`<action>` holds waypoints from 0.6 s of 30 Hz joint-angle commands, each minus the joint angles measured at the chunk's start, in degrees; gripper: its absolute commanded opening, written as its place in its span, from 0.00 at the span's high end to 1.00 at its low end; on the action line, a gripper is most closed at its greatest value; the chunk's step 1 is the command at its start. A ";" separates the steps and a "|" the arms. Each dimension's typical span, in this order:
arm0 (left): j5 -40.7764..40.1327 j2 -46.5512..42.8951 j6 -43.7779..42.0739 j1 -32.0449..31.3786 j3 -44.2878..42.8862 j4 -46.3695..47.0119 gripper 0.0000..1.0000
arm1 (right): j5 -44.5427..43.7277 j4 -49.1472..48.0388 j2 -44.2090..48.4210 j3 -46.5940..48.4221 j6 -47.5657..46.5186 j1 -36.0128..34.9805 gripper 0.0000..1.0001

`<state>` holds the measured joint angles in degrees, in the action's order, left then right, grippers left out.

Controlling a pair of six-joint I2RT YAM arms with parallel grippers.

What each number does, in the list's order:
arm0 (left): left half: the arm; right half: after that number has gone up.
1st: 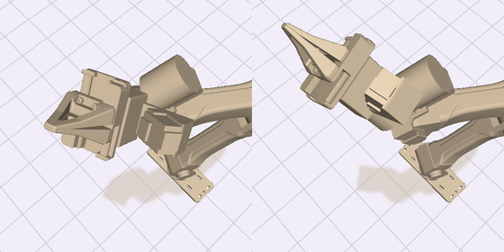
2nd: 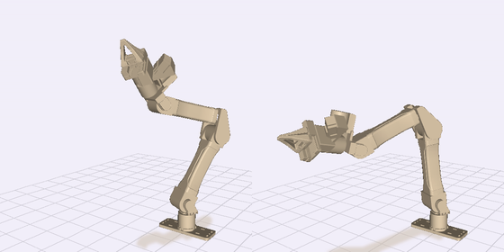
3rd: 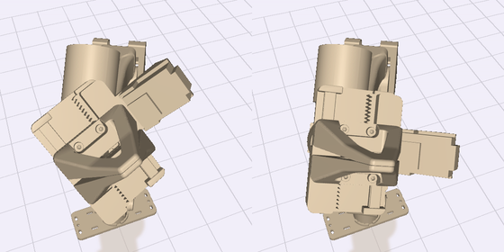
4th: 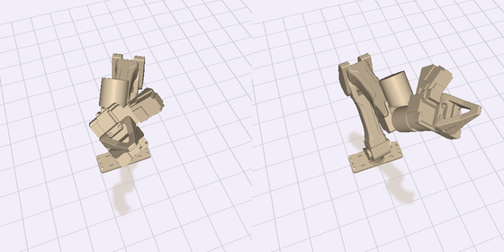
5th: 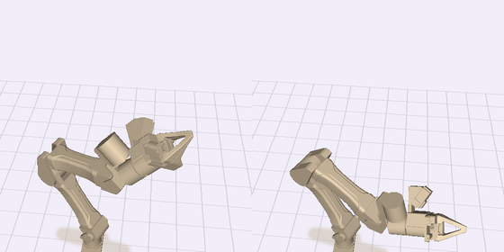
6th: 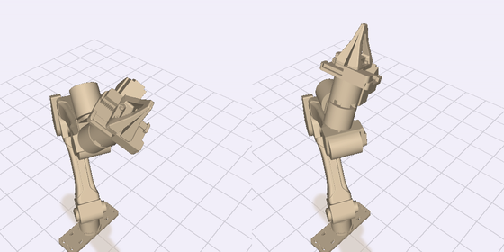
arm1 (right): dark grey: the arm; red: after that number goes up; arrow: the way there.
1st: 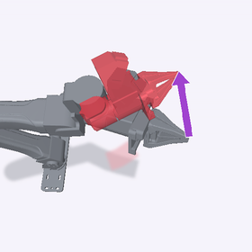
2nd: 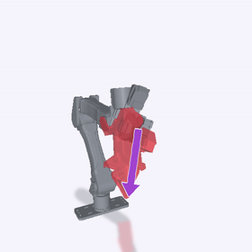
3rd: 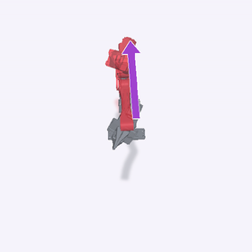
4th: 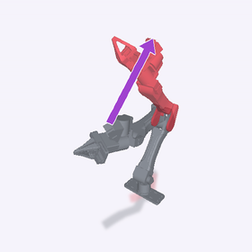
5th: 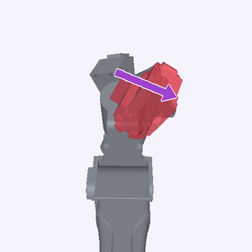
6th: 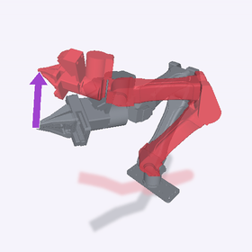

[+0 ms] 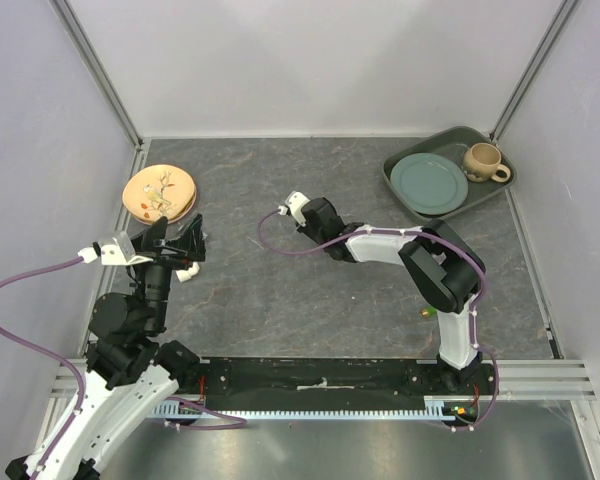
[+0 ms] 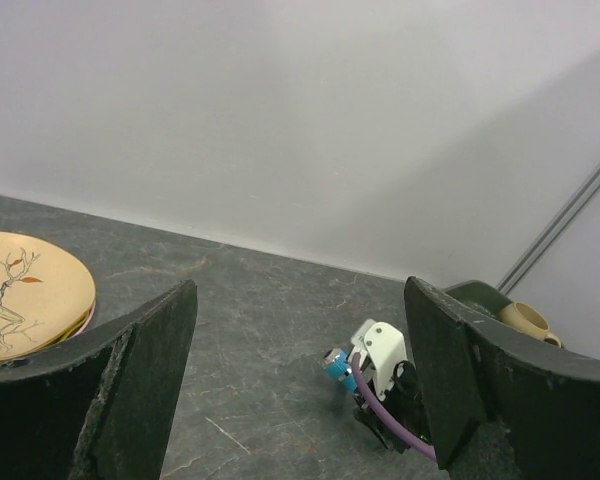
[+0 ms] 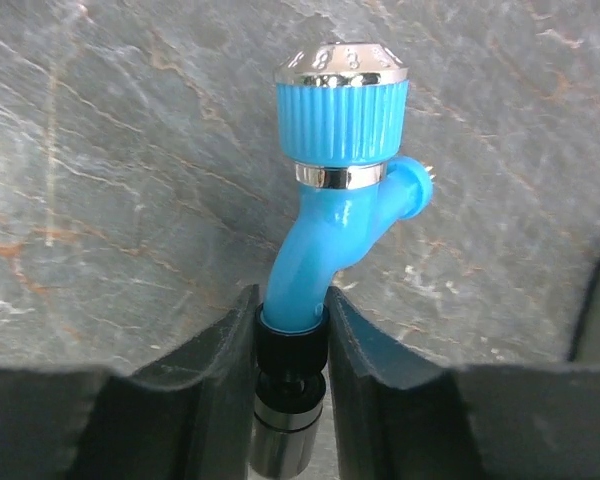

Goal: Install the water faucets

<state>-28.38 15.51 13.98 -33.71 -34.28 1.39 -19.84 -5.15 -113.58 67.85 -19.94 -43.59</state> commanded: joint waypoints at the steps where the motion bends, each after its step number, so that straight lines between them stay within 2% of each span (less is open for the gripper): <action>1: -0.97 -0.48 -1.76 0.32 0.27 1.60 0.10 | 4.63 2.07 -0.24 1.58 4.30 -0.09 0.52; 2: -0.89 -0.39 -1.76 0.32 0.27 1.60 0.10 | 4.72 1.98 0.46 1.40 5.43 0.00 0.41; 4: -0.89 -0.13 -1.76 0.32 0.27 1.60 0.10 | 5.85 2.07 2.74 1.14 7.28 0.26 0.35; 5: -0.80 -0.04 -1.76 0.32 0.18 1.51 0.10 | 6.56 1.98 4.49 0.88 9.20 0.52 0.28; 7: -0.89 0.22 -1.85 0.32 0.09 1.42 0.10 | 8.23 1.55 6.43 0.09 11.76 1.67 0.23; 8: -1.06 0.22 -1.94 0.32 0.09 1.42 0.10 | 8.49 1.46 8.36 -0.18 14.29 3.06 0.15; 13: -1.68 0.75 -2.20 0.32 -0.08 1.16 0.09 | 11.13 1.28 14.69 -2.20 23.36 8.34 0.02; 18: -2.20 2.42 -2.73 0.49 -0.78 0.37 0.07 | 11.67 1.02 23.74 -6.41 30.75 15.02 0.02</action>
<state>-28.53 16.08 13.89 -33.71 -34.28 1.37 -9.13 -2.72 -96.90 64.55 2.50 -31.83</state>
